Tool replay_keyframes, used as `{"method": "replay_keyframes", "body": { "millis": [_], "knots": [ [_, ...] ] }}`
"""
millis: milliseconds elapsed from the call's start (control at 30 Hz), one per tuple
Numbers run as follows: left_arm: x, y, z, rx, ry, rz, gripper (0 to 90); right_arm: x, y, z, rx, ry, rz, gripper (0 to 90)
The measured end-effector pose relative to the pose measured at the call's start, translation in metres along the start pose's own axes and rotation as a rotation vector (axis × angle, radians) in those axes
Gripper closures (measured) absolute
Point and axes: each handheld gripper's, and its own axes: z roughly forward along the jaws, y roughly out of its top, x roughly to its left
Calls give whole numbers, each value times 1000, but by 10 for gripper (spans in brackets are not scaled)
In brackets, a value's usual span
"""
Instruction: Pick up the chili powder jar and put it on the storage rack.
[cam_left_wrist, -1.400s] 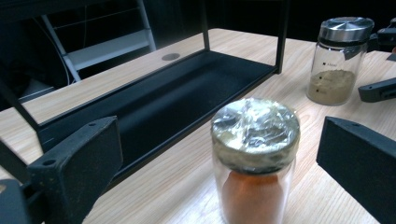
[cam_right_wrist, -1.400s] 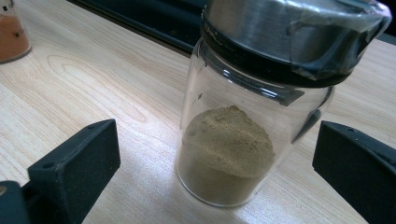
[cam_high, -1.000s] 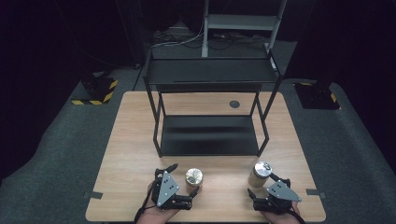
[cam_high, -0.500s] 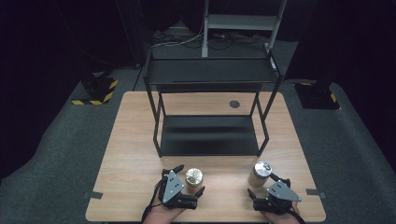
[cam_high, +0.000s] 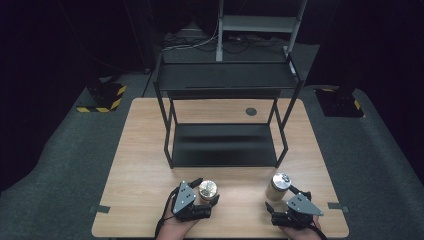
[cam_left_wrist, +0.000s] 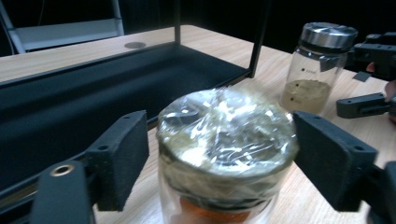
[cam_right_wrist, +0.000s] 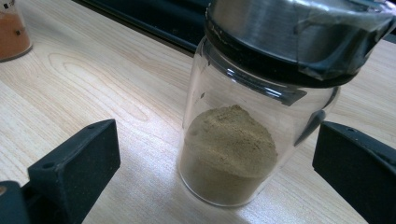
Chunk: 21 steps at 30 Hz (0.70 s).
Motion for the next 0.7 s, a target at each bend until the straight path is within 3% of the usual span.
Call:
{"method": "replay_keyframes", "body": {
  "millis": [133,333,700],
  "knots": [
    [-1,-3,-1,-6,0,13,313,0,0,0,-2,-1,3,0],
    [-5,-4,-2,-16,13,48,337,0,0,0,1,-2,4,1],
    [0,0,-5,-17,7,44,340,0,0,0,0,-2,4,1]
  ]
}}
